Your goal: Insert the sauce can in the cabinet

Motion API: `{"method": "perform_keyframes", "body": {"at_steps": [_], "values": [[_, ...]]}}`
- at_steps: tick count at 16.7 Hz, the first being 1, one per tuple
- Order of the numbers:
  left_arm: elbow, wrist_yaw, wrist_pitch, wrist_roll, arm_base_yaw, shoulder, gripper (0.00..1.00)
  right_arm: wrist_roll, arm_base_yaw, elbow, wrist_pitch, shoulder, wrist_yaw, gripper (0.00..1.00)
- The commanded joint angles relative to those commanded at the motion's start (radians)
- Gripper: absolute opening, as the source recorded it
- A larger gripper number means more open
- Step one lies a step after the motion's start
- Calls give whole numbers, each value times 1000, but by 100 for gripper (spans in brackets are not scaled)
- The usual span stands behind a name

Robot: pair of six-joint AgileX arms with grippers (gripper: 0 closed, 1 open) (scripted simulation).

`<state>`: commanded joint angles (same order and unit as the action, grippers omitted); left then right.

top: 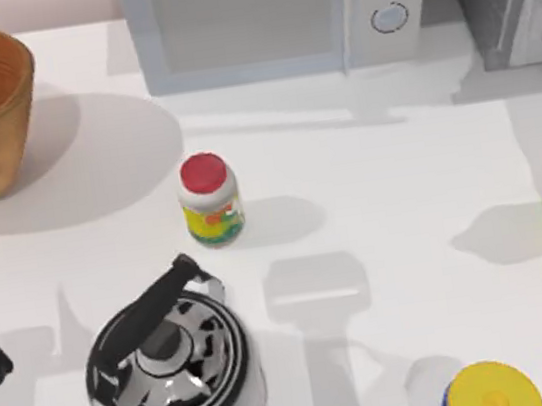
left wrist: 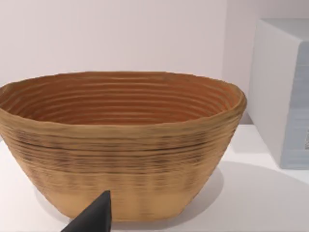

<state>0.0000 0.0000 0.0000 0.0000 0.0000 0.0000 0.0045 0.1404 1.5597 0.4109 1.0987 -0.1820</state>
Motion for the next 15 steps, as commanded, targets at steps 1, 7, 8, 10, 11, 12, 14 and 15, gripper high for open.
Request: {"method": "perform_keyframes", "body": {"at_steps": [1,7,8,10,11,12,14,15], "values": [[0,0,0,0,0,0,100,2,9,74,24,58,-7,0],[0,0,0,0,0,0,100,13,51,302,109,252,-17,0],[0,0,0,0,0,0,100,13,52,304,110,253,-17,0],[0,0,0,0,0,0,100,13,52,304,110,253,-17,0],[0,0,0,0,0,0,100,13,52,304,110,253,-17,0],[0,0,0,0,0,0,100,15,48,298,108,252,-17,0],[0,0,0,0,0,0,100,15,43,311,108,265,-16,0],[0,0,0,0,0,0,100,14,36,333,106,286,-15,0]]}}
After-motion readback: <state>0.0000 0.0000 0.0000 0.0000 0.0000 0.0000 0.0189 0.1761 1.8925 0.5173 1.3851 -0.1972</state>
